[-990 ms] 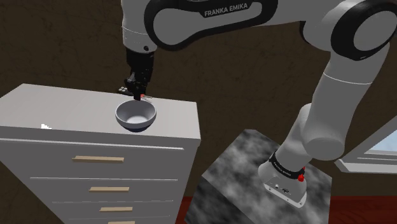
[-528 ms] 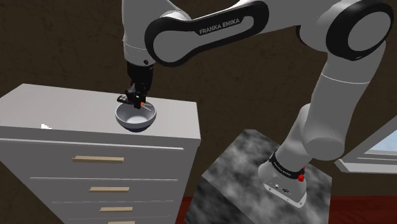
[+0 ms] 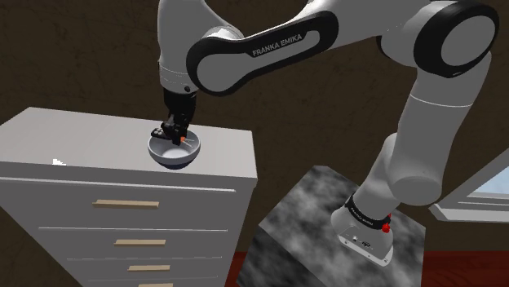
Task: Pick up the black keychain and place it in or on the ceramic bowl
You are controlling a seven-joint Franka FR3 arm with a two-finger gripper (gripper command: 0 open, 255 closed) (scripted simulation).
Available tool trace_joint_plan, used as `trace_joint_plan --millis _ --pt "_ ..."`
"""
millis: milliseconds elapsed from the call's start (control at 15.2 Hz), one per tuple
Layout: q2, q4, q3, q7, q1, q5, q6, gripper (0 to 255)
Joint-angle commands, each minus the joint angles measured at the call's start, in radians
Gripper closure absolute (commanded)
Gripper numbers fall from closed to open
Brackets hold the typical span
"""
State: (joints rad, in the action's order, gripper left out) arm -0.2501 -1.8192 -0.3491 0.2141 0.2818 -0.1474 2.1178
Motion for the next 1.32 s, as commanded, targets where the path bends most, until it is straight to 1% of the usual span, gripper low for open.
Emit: trace_joint_plan --millis 0,66,132,462,726,1254 --pt "0.0 0.0 0.0 0.0 0.0 0.0 0.001 255" --pt "0.0 0.0 0.0 0.0 0.0 0.0 0.001 255" --pt "0.0 0.0 0.0 0.0 0.0 0.0 0.0 0" --pt "0.0 0.0 0.0 0.0 0.0 0.0 0.001 0" --pt "0.047 0.067 -0.007 -0.015 -0.003 0.024 -0.11 0" --pt "0.047 0.067 -0.007 -0.015 -0.003 0.024 -0.11 0"
